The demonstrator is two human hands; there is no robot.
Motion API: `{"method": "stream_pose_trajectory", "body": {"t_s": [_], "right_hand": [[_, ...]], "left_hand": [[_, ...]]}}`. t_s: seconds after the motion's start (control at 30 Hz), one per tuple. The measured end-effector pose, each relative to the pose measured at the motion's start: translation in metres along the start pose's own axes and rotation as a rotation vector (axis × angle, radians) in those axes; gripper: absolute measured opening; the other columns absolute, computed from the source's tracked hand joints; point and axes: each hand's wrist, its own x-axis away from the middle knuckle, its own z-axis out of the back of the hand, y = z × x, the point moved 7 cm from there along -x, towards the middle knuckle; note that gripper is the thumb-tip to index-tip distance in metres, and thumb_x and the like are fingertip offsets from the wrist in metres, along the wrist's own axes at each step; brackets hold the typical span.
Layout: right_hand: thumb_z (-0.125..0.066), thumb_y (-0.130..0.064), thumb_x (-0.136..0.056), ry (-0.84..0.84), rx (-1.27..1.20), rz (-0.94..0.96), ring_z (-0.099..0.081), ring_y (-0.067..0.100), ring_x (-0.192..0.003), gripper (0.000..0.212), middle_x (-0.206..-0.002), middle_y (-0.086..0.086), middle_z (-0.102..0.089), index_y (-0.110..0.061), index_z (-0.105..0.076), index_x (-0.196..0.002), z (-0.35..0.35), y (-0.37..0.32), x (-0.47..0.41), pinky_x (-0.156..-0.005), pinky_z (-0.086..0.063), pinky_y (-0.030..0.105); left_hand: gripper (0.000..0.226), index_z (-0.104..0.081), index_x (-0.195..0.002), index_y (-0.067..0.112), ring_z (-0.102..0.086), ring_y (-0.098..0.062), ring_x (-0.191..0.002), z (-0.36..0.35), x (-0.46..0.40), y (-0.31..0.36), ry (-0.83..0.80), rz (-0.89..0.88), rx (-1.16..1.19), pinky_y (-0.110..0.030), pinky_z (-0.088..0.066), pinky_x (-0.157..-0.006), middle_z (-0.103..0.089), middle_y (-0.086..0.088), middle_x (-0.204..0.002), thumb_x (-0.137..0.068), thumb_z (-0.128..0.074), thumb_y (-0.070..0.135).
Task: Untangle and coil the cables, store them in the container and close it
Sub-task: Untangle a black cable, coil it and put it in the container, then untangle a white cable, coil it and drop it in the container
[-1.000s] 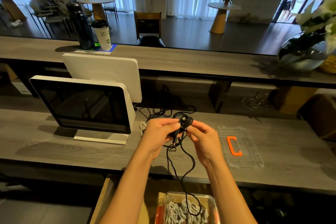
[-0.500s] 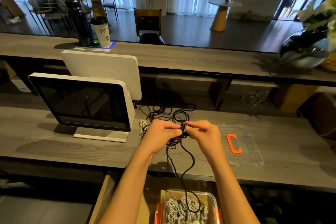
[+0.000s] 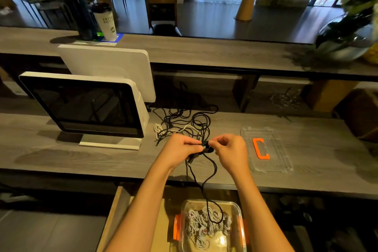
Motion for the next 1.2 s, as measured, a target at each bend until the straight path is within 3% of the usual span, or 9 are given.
{"method": "stream_pose_trajectory", "body": {"t_s": [0.2,0.37,0.43,0.53,0.6,0.73,0.87,1.0,1.2], "right_hand": [[-0.069,-0.002,-0.089,0.014,-0.441,-0.436,-0.066,0.022,-0.073,0.012,-0.074,0.01,-0.068,-0.005,-0.069,-0.077,-0.018,0.082,0.014,-0.063,-0.056,0.025],[-0.069,-0.012,-0.091,0.021,-0.489,-0.514,-0.067,0.016,-0.084,0.003,-0.094,0.009,-0.071,-0.01,-0.07,-0.093,-0.028,0.129,0.029,-0.065,-0.055,0.022],[-0.068,-0.017,-0.093,0.017,-0.483,-0.592,-0.068,0.016,-0.081,0.016,-0.098,0.013,-0.072,-0.005,-0.07,-0.103,-0.028,0.151,0.036,-0.058,-0.053,0.019],[-0.064,-0.016,-0.095,0.028,-0.544,-0.747,-0.07,0.024,-0.073,0.017,-0.091,0.019,-0.072,-0.001,-0.069,-0.101,-0.024,0.186,0.054,-0.06,-0.057,0.027],[-0.062,-0.018,-0.097,0.041,-0.504,-0.792,-0.07,0.024,-0.077,0.014,-0.089,0.015,-0.071,-0.005,-0.069,-0.095,-0.019,0.208,0.065,-0.073,-0.06,0.036],[-0.058,-0.026,-0.099,0.055,-0.494,-0.879,-0.068,0.026,-0.094,0.022,-0.102,0.014,-0.068,-0.008,-0.065,-0.11,-0.016,0.252,0.085,-0.089,-0.058,0.042],[-0.053,-0.033,-0.101,0.006,-0.468,-0.902,-0.066,0.027,-0.105,0.024,-0.113,0.014,-0.069,-0.014,-0.064,-0.109,-0.022,0.28,0.098,-0.1,-0.052,0.047],[-0.047,-0.039,-0.103,-0.012,-0.519,-0.916,-0.064,0.023,-0.108,0.035,-0.117,0.01,-0.067,-0.013,-0.056,-0.125,-0.028,0.297,0.103,-0.094,-0.053,0.04],[-0.036,-0.042,-0.106,-0.161,-0.393,-0.839,-0.065,0.018,-0.104,0.042,-0.111,0.006,-0.07,-0.014,-0.065,-0.118,-0.049,0.301,0.101,-0.085,-0.053,0.029]], "left_hand": [[0.021,-0.076,-0.106,0.01,-0.069,-0.013,-0.073,-0.032,-0.007,-0.047,-0.041,0.144,0.049,-0.016,-0.052,-0.061,-0.076,-0.012,-0.091,-0.087,-0.072,0.003],[0.018,-0.074,-0.103,0.01,-0.071,-0.02,-0.081,-0.079,-0.006,-0.104,0.016,0.361,0.355,-0.029,-0.055,-0.084,-0.076,-0.007,-0.085,-0.087,-0.072,0.003],[0.015,-0.074,-0.097,0.015,-0.071,-0.024,-0.091,-0.103,-0.007,-0.126,0.054,0.403,0.424,-0.039,-0.053,-0.094,-0.077,-0.002,-0.083,-0.087,-0.072,0.004],[0.017,-0.072,-0.103,0.016,-0.071,-0.019,-0.089,-0.139,-0.003,-0.153,0.052,0.48,0.448,-0.024,-0.051,-0.074,-0.076,0.002,-0.084,-0.089,-0.071,0.006],[0.023,-0.07,-0.113,0.011,-0.069,-0.015,-0.089,-0.16,0.001,-0.166,0.041,0.501,0.419,-0.021,-0.045,-0.069,-0.074,0.0,-0.092,-0.09,-0.07,0.008],[0.011,-0.071,-0.102,0.02,-0.066,-0.016,-0.096,-0.199,0.011,-0.186,-0.006,0.551,0.368,-0.027,-0.049,-0.078,-0.072,-0.003,-0.102,-0.098,-0.061,0.021],[0.036,-0.064,-0.12,0.01,-0.064,-0.016,-0.101,-0.227,0.02,-0.202,-0.033,0.672,0.495,-0.031,-0.05,-0.087,-0.069,-0.005,-0.11,-0.106,-0.041,0.035],[0.058,-0.046,-0.144,0.008,-0.05,-0.019,-0.129,-0.244,0.027,-0.214,-0.107,0.719,0.457,-0.04,-0.035,-0.113,-0.056,-0.006,-0.139,-0.107,-0.025,0.047],[0.067,-0.033,-0.153,0.01,-0.034,-0.024,-0.145,-0.244,0.027,-0.237,-0.058,0.733,0.461,-0.041,-0.023,-0.119,-0.04,-0.01,-0.155,-0.105,-0.019,0.054]]}}
